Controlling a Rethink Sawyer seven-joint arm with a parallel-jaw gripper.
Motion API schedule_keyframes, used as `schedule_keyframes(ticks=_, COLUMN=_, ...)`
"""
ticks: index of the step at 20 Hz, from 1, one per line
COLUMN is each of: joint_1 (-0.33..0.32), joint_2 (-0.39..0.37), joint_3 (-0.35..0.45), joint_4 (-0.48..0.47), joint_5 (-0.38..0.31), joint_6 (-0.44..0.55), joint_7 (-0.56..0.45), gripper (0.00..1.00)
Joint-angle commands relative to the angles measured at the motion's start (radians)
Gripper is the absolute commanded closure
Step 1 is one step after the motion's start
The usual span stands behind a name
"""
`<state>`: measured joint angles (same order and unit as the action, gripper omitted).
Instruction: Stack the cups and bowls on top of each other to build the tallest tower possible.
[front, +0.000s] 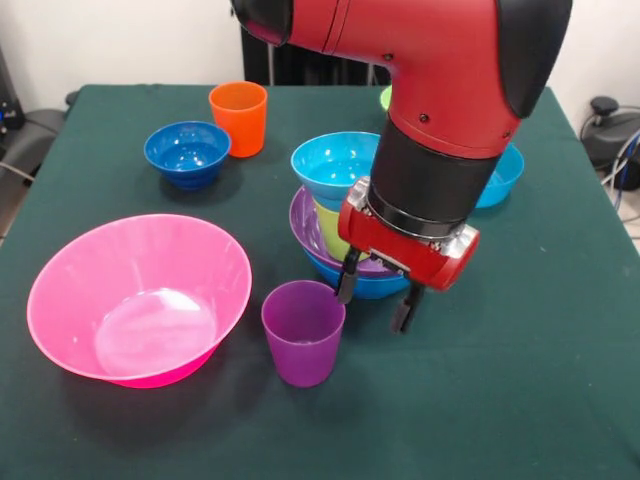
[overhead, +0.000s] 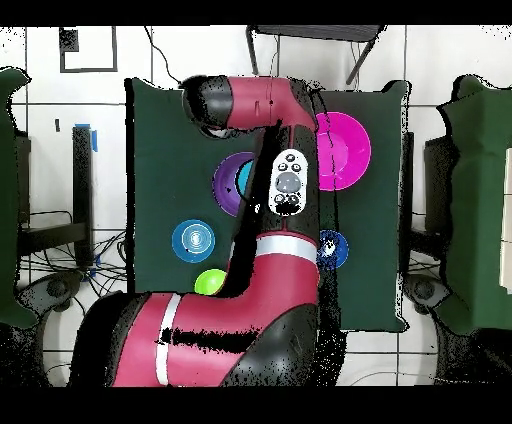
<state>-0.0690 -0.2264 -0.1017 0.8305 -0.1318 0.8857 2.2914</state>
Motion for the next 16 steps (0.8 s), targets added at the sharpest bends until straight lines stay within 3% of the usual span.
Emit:
schedule_keyframes(ticks=1, joint_1=-0.02, joint_2=0.005, joint_3=0.068, joint_4=-0.009, joint_5=-0.075, joint_6=0.079, joint_7=-0.236, gripper=0.0)
schedule_keyframes(ticks=16, joint_1=-0.041, joint_2=0.074, joint_3=0.103, joint_4=-0.034, joint_5=-0.09, joint_6=0.004, joint_7=-0.261, gripper=0.0)
